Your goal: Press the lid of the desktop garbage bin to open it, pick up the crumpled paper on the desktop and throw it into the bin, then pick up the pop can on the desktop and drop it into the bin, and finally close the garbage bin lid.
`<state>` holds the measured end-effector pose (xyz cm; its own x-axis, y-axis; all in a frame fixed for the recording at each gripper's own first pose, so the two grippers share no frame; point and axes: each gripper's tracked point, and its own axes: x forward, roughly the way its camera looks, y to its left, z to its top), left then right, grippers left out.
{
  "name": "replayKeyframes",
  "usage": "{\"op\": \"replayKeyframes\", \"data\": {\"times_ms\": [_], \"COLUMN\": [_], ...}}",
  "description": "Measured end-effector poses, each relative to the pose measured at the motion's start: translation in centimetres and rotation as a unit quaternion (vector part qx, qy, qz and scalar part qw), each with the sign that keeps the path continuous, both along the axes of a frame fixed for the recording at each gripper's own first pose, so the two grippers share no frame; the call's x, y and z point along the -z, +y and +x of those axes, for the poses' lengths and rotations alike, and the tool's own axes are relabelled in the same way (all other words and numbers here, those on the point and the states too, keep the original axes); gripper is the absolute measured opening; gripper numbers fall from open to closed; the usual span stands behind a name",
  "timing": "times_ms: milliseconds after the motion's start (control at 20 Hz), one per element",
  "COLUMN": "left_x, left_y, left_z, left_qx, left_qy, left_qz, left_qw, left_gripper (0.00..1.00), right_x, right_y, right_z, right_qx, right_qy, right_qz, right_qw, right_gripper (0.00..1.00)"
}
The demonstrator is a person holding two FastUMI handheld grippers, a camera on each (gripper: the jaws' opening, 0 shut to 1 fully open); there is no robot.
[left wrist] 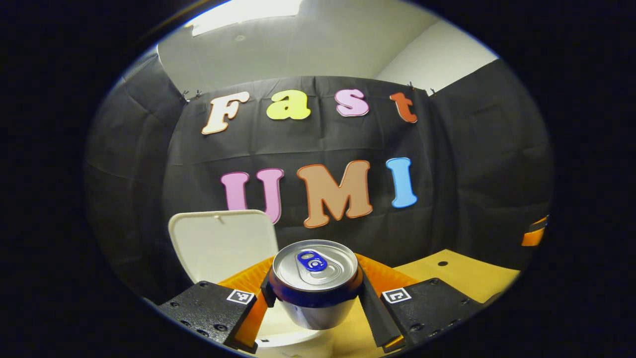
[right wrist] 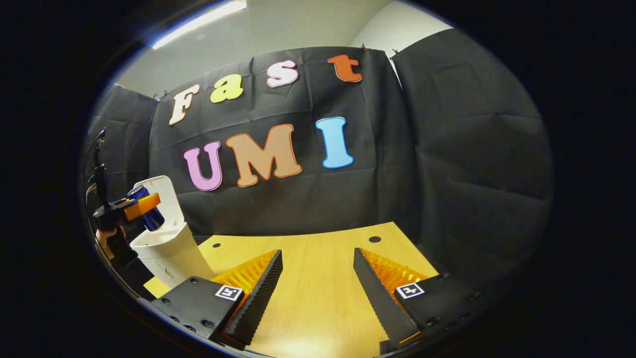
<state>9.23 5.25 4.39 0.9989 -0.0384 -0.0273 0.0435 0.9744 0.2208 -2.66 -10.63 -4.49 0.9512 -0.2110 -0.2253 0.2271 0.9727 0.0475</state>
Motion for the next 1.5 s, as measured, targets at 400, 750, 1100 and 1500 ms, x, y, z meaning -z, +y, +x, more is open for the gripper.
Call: {"op": "replayKeyframes", "data": {"times_ms": [400,750,1100,1500], "left_x": [1.7,-1.3,-6.9,-8.9], "left_y": [8.4,8.5,10.1,9.1], "left_z": [1.0,1.6,2.9,5.8], "left_qx": [-0.067,-0.055,-0.057,-0.08], "left_qy": [0.037,0.007,-0.018,-0.017], "left_qz": [-0.005,0.002,0.022,0.011], "left_qw": [0.997,0.998,0.998,0.997], "left_gripper": [0.78,0.93,0.93,0.93], "right_x": [0.1,0.0,0.1,1.5], "right_y": [1.8,0.8,-0.9,-2.8], "right_z": [1.2,0.4,-1.1,-0.1], "right_qx": [-0.006,0.012,0.031,-0.029], "right_qy": [-0.007,-0.008,-0.005,0.026], "right_qz": [0.003,0.007,0.009,0.032], "right_qw": [1.0,1.0,0.999,0.999], "right_gripper": [0.96,0.96,0.96,0.96]}}
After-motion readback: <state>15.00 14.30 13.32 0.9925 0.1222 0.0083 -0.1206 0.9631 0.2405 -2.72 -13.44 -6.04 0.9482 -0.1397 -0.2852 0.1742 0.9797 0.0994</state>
